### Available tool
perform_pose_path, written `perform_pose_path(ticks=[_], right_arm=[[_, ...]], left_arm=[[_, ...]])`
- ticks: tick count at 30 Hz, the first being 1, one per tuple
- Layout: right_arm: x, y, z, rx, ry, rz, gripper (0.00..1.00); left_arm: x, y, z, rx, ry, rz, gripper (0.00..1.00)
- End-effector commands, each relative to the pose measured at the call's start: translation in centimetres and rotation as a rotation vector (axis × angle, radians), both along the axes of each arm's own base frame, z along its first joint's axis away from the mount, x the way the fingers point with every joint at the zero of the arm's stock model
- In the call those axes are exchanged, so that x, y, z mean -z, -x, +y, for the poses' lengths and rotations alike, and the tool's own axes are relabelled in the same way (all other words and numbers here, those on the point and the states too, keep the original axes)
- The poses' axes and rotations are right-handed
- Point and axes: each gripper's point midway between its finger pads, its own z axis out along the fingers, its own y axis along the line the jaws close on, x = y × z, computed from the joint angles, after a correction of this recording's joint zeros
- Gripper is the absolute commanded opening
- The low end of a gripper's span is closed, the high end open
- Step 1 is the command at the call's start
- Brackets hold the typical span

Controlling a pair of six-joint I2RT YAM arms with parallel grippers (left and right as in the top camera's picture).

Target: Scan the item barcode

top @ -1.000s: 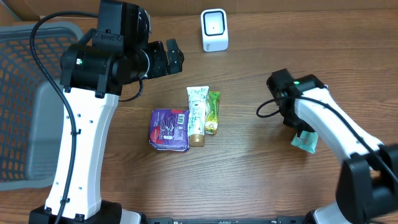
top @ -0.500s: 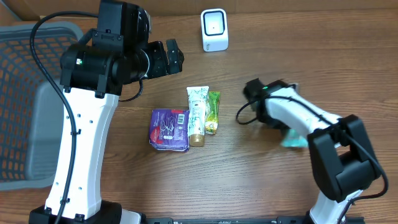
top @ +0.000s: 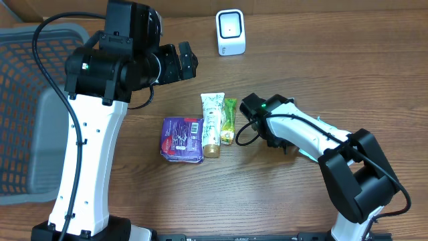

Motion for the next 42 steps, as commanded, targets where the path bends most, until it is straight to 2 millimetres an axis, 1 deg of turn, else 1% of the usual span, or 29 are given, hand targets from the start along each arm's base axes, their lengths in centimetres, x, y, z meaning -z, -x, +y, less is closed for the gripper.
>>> perform_pose_path(ticks=[1,3,6,15,16,17,19,24,28,31,35,37,38,39,42], right_arm=[[-1.0,-0.8,-1.0,0.034,0.019,-0.025,0.52],[-1.0,-0.6,-1.5,0.048,0.024,-0.013,0.52],[-0.6,-0.2,-1.7,0.055,0.018,0.003,0.53],[1.7,0.8,-1.4,0.024,-0.027,0.049,0.57],[1.7,0.9,-1.7,0.026,-0.014,0.042,0.58],[1.7,0.9,-2.1,0.025,0.010,0.035,0.63],[1.7,1.0,-2.6,0.022,0.034,0.033,0.69],[2.2,1.5,-3.5,0.089,0.037,0.013,0.70],[3.7,1.7,-4.4,0.128,0.010,-0.003,0.69],[4.8,2.1,-4.7,0.167,-0.035,0.004,0.61],[5.4,2.3,-4.6,0.188,-0.068,0.015,0.44],[5.4,2.3,-4.6,0.188,-0.068,0.015,0.30],[5.4,2.3,-4.6,0.188,-0.068,0.014,0.19],[5.4,2.1,-4.5,0.178,-0.071,0.013,0.04],[5.4,2.0,-4.4,0.172,-0.076,0.012,0.04]], left_arm=[[-0.1,0.1,0.2,0.012,-0.007,-0.007,1.00],[-0.1,0.1,0.2,0.012,-0.007,-0.007,0.99],[-0.1,0.1,0.2,0.012,-0.007,-0.007,1.00],[-0.1,0.1,0.2,0.012,-0.007,-0.007,1.00],[-0.1,0.1,0.2,0.012,-0.007,-0.007,1.00],[-0.1,0.1,0.2,0.012,-0.007,-0.007,1.00],[-0.1,0.1,0.2,0.012,-0.007,-0.007,1.00],[-0.1,0.1,0.2,0.012,-0.006,-0.007,1.00],[-0.1,0.1,0.2,0.012,-0.007,-0.007,0.99],[-0.1,0.1,0.2,0.012,-0.007,-0.007,1.00],[-0.1,0.1,0.2,0.012,-0.007,-0.007,1.00],[-0.1,0.1,0.2,0.012,-0.007,-0.007,1.00],[-0.1,0.1,0.2,0.012,-0.007,-0.007,0.99],[-0.1,0.1,0.2,0.012,-0.007,-0.007,0.99],[-0.1,0.1,0.2,0.012,-0.006,-0.007,0.99]])
